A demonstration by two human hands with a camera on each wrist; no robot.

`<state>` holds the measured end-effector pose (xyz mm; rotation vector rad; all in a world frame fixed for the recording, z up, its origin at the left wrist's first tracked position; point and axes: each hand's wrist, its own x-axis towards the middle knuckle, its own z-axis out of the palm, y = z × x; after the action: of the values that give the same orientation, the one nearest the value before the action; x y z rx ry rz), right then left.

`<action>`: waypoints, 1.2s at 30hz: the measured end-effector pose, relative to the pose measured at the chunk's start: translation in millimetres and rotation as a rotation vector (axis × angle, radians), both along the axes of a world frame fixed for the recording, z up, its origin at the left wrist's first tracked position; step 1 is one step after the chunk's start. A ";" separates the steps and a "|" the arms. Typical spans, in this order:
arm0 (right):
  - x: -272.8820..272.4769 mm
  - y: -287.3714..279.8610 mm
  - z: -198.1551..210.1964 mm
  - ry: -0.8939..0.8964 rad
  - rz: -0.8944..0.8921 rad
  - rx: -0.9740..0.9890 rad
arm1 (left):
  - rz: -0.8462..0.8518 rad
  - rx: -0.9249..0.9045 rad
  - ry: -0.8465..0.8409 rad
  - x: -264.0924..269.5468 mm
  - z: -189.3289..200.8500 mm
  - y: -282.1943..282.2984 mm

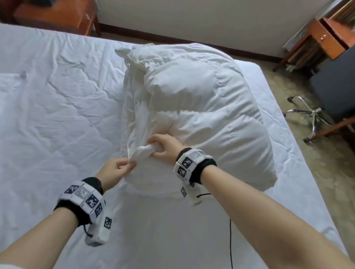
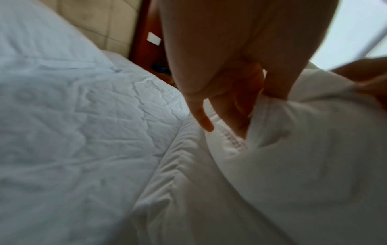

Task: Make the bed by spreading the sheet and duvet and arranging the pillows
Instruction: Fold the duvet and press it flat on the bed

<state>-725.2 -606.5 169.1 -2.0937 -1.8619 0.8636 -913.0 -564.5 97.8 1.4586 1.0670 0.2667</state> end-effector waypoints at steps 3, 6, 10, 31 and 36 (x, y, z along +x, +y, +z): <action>29.5 -21.2 7.7 0.201 -0.122 0.206 | 0.014 0.184 0.289 5.6 -8.5 14.0; 88.5 -35.7 12.8 0.102 -0.407 0.332 | 0.033 0.295 0.521 12.5 1.7 35.9; 177.1 -77.6 -6.9 0.034 -0.932 0.113 | 0.234 0.306 0.452 45.6 31.0 55.3; 221.8 -124.1 -121.3 0.232 -1.119 -0.550 | 0.372 0.206 0.648 42.7 -46.0 37.7; 212.3 -132.1 -129.7 0.046 -1.175 -0.512 | 0.308 0.007 0.733 60.7 -82.6 33.3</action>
<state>-512.8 -738.6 39.4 -2.7801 -0.1331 1.0224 -852.2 -531.3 15.2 1.4220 1.8876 -0.0661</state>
